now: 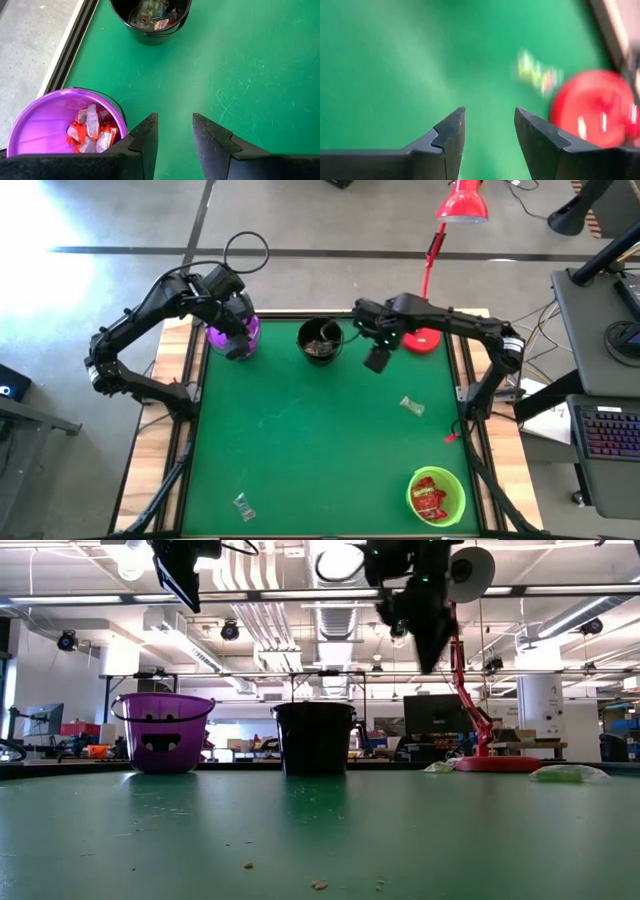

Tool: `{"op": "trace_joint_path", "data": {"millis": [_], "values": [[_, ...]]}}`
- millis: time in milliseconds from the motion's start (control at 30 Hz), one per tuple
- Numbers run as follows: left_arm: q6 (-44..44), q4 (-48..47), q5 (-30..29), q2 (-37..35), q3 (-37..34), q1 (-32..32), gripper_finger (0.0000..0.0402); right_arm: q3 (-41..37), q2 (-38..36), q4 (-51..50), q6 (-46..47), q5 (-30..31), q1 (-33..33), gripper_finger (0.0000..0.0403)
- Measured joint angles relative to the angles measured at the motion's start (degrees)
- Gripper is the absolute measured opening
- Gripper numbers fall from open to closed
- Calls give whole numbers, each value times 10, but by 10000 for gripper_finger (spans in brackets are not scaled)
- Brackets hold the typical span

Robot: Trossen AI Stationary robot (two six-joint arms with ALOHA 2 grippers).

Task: Sort candy
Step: Put the bottom green gummy into the black bucket

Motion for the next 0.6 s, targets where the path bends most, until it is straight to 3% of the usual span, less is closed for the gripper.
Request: {"op": "trace_joint_path", "data": {"millis": [167, 600], "values": [[0, 0, 0, 0, 0, 0, 102, -35, -10, -113, 58, 1, 12, 179], [13, 4, 0, 0, 0, 0, 102, -265, -87, -83, 102, -5, 76, 198]]}}
